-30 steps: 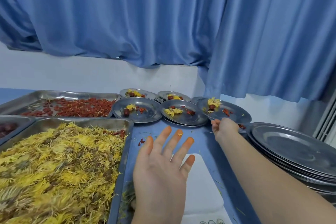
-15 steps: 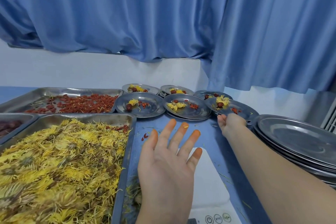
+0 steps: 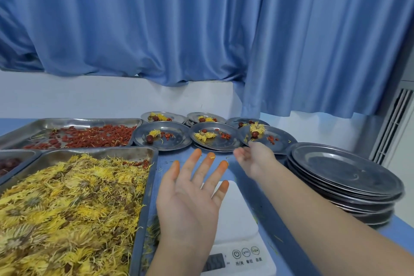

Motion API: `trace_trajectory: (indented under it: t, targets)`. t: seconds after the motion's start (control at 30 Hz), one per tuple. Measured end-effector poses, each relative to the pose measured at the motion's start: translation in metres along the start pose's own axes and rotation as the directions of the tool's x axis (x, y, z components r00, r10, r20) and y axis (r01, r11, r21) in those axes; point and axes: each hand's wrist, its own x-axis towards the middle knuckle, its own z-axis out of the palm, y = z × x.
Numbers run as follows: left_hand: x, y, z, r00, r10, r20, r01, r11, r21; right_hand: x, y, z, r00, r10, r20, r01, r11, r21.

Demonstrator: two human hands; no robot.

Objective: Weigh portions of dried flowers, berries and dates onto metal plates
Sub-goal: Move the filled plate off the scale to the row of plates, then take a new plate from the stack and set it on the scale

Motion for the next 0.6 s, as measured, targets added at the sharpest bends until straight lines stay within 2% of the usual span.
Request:
trace_trajectory:
  t: [0.07, 0.13, 0.2, 0.27, 0.3, 0.33, 0.37, 0.43, 0.5, 0.6]
  targets:
    - [-0.002, -0.001, 0.001, 1.0, 0.002, 0.013, -0.002, 1.0, 0.023, -0.025, -0.004, 0.005, 0.994, 0.041, 0.106, -0.035, 0.998, -0.054]
    - [-0.004, -0.001, 0.002, 1.0, 0.004, 0.031, -0.005, 0.999, 0.045, -0.053, -0.014, 0.002, 0.98, 0.005, 0.197, 0.017, 0.994, -0.109]
    - [-0.005, -0.003, 0.002, 0.999, 0.013, 0.042, -0.016, 0.996, 0.088, -0.078, -0.03, -0.008, 0.944, -0.1, 0.314, 0.173, 0.961, -0.214]
    - [-0.006, -0.005, 0.003, 0.999, 0.033, 0.041, -0.039, 0.986, 0.163, -0.102, -0.049, -0.02, 0.888, -0.224, 0.402, 0.378, 0.854, -0.358]
    - [-0.006, -0.006, 0.002, 0.998, 0.047, 0.041, -0.055, 0.978, 0.203, -0.11, -0.06, -0.028, 0.853, -0.291, 0.433, 0.484, 0.751, -0.449]
    - [-0.006, -0.008, 0.002, 0.997, 0.062, 0.045, -0.071, 0.969, 0.236, -0.116, -0.071, -0.037, 0.813, -0.355, 0.461, 0.577, 0.598, -0.557]
    - [-0.006, -0.009, 0.002, 0.996, 0.075, 0.05, -0.086, 0.961, 0.264, -0.118, -0.082, -0.047, 0.768, -0.405, 0.497, 0.637, 0.397, -0.66]
    - [-0.007, -0.009, 0.004, 0.994, 0.097, 0.06, -0.111, 0.943, 0.313, -0.121, -0.103, -0.066, 0.705, -0.417, 0.574, 0.616, -0.042, -0.787]
    - [-0.008, -0.01, 0.005, 0.992, 0.111, 0.064, -0.127, 0.93, 0.346, -0.121, -0.12, -0.084, 0.738, -0.332, 0.588, 0.489, -0.338, -0.804]
    - [-0.009, -0.01, 0.005, 0.989, 0.127, 0.07, -0.144, 0.915, 0.376, -0.123, -0.133, -0.101, 0.852, -0.149, 0.502, 0.335, -0.582, -0.741]
